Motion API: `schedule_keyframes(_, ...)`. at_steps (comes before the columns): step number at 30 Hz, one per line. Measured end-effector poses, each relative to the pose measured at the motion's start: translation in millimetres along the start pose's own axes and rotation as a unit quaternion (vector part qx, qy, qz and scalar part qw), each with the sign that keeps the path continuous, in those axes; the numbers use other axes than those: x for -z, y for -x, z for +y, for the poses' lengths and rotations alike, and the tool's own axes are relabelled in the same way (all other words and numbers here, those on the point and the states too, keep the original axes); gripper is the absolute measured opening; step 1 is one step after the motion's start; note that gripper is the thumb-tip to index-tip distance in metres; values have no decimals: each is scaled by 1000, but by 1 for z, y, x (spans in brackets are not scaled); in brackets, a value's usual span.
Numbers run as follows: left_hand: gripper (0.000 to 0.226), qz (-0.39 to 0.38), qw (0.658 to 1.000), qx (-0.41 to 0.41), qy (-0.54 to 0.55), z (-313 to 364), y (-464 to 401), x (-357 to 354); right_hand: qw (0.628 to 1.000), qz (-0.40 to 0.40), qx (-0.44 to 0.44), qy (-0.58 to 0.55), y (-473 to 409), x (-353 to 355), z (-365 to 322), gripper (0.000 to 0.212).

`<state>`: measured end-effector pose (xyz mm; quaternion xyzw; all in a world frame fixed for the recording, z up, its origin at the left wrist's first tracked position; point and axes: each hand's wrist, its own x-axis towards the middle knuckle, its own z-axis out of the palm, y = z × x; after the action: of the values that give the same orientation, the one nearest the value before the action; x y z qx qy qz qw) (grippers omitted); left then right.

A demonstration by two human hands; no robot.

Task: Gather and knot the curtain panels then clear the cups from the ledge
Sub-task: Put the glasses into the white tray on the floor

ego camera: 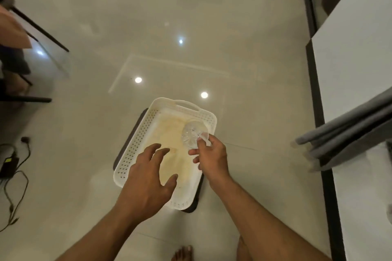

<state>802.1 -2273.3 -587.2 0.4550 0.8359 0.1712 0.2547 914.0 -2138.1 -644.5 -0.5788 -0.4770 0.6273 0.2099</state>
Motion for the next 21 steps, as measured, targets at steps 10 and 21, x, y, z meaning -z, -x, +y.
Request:
schedule_keyframes(10,69,6,999,40,22,-72,-4,11,995,-3,-92,-38,-38,-113,7,51)
schedule_keyframes(21,68,9,998,40,47,-93,-21,-3,991,59,-111,-49,-98,-159,30,54)
